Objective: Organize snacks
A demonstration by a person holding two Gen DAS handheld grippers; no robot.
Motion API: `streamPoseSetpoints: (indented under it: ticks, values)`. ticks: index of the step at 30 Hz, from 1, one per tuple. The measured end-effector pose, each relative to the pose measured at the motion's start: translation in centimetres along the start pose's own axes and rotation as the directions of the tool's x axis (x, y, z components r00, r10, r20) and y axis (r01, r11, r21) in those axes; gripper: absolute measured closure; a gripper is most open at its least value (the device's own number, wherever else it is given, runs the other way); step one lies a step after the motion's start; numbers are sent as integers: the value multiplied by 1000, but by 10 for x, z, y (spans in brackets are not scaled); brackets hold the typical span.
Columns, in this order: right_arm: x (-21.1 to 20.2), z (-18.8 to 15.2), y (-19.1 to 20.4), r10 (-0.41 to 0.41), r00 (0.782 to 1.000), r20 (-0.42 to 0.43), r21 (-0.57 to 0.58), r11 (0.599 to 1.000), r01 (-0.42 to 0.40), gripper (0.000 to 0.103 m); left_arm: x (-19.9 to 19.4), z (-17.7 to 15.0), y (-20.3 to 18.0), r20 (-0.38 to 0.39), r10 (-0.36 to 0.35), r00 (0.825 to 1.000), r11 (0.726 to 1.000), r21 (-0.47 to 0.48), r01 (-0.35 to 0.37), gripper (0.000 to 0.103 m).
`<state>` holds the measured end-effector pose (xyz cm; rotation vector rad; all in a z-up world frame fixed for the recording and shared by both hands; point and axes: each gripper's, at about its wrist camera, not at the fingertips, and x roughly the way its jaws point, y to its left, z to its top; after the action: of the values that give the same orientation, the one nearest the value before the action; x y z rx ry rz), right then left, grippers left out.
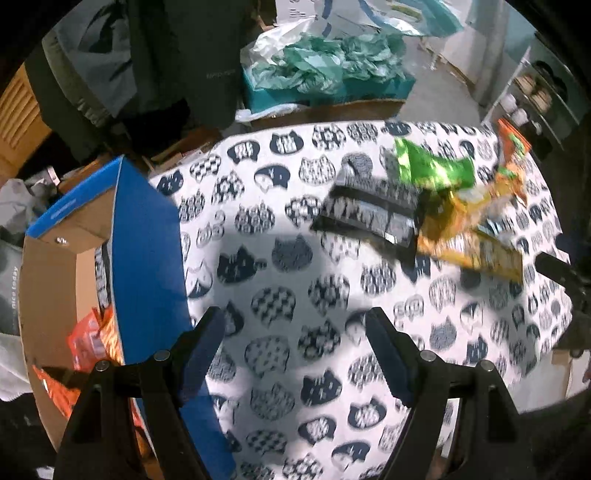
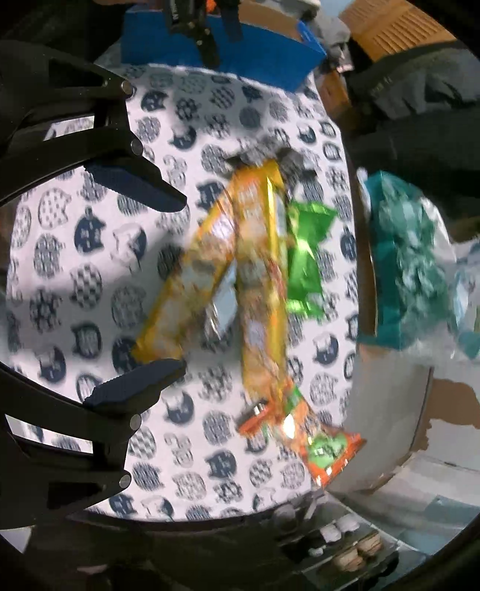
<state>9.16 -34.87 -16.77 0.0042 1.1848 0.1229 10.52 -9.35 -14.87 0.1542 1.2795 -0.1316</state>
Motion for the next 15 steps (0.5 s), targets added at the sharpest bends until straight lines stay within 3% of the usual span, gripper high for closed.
streamPoseSetpoints:
  ticks: [7, 15]
  values:
    - [12, 45, -50, -65, 996, -55, 16, 998, 66, 22, 29, 44, -11, -72, 1, 997, 998, -65, -6, 22]
    - [44, 86, -117, -34, 997, -73, 215, 975, 49, 22, 63, 82, -11, -109, -69, 992, 967, -252, 39, 22]
